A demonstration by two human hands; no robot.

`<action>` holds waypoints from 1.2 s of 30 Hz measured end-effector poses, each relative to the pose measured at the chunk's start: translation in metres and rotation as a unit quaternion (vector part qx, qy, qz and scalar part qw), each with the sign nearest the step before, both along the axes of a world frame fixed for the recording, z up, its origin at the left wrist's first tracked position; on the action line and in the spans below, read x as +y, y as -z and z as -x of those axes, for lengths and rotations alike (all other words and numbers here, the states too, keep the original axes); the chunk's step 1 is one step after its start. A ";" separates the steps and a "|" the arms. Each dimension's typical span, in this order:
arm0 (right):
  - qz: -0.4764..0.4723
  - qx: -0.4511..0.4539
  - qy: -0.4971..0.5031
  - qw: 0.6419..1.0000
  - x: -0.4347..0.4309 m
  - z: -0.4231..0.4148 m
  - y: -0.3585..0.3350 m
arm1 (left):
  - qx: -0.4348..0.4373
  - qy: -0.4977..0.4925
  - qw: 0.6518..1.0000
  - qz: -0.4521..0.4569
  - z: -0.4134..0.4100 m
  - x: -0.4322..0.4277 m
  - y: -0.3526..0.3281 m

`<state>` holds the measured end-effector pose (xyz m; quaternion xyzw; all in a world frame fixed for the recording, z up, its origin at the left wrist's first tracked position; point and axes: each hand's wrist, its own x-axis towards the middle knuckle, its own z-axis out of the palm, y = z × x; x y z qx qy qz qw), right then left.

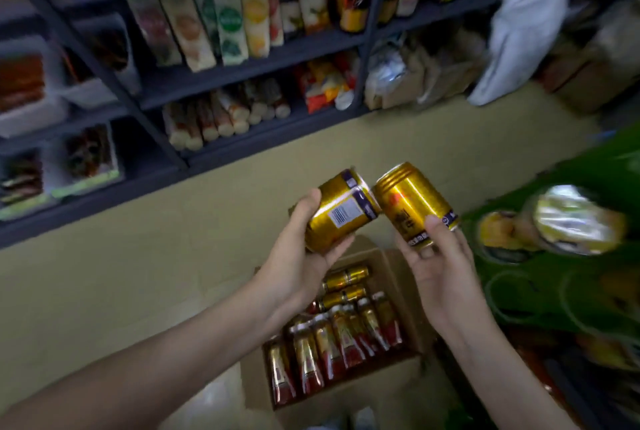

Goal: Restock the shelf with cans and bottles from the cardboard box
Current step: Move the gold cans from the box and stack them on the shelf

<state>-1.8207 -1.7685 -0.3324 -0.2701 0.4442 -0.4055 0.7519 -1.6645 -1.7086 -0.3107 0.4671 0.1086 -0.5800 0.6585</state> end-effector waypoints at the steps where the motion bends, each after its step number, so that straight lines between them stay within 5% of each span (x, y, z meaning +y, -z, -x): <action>1: 0.010 -0.014 0.002 1.000 0.001 0.013 -0.023 | -0.009 0.026 0.999 0.017 0.012 -0.002 -0.023; 13: 0.232 -0.020 0.062 0.970 0.087 0.216 -0.237 | 0.055 0.237 0.961 0.135 0.203 0.026 -0.222; 21: 0.284 0.117 0.145 0.941 0.252 0.394 -0.300 | -0.115 0.431 0.817 0.365 0.370 0.100 -0.289; 27: 0.260 0.193 0.197 0.925 0.386 0.514 -0.317 | -0.050 0.476 0.778 0.408 0.534 0.204 -0.322; 31: 0.272 0.151 0.255 0.915 0.443 0.563 -0.336 | -0.017 0.491 0.783 0.382 0.614 0.258 -0.345; 36: 0.328 0.225 0.323 0.859 0.471 0.611 -0.358 | 0.043 0.535 0.759 0.368 0.677 0.297 -0.378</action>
